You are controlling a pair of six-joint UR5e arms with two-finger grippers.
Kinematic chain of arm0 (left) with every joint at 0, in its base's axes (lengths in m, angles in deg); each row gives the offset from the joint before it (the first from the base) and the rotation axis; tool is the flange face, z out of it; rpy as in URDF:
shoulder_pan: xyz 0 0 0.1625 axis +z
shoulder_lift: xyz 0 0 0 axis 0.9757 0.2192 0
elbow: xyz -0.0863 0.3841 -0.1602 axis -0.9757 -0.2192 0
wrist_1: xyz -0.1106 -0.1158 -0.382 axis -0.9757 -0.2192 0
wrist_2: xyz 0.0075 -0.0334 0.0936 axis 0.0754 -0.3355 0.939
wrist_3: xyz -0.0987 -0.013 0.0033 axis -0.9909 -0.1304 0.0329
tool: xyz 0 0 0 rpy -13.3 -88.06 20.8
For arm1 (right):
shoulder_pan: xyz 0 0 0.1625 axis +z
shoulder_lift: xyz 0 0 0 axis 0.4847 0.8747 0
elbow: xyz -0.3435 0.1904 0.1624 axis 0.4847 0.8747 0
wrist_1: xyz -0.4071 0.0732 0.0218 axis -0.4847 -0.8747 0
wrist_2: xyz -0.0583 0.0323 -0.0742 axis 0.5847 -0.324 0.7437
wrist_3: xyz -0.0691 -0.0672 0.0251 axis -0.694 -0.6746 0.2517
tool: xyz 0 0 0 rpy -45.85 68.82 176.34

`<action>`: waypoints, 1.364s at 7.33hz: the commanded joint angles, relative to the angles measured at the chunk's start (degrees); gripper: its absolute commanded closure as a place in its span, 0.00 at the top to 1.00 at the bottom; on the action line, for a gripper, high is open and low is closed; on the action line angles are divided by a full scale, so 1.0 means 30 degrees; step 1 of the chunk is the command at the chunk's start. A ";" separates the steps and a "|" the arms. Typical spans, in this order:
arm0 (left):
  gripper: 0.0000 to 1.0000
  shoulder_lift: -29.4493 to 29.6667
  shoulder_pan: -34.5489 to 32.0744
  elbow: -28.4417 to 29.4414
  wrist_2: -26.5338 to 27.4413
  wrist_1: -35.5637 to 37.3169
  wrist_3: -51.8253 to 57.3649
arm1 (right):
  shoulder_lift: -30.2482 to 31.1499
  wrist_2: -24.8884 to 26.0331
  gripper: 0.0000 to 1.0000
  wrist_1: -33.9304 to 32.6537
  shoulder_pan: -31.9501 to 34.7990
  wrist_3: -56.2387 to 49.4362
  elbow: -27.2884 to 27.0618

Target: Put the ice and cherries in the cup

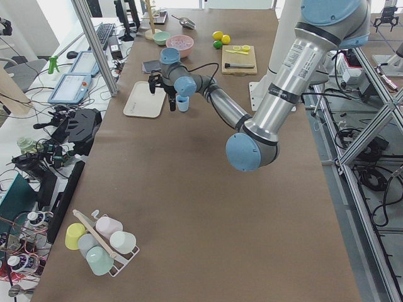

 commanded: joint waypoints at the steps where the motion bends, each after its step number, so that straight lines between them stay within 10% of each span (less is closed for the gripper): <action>1: 0.98 -0.3149 -0.5141 0.1358 -0.3223 0.0368 0.8425 | -0.0261 -0.0029 1.00 -0.0115 0.0000 0.0000 -0.0160; 5: 0.98 -0.7988 -1.0781 0.2660 -0.3651 0.0251 1.6656 | -0.0293 -0.0117 1.00 -0.0263 0.0029 0.0000 -0.0191; 10: 0.98 -0.8610 -1.1023 0.2192 -0.2684 0.0135 1.6757 | -0.0468 -0.0059 1.00 -0.0292 0.0000 0.0000 -0.0132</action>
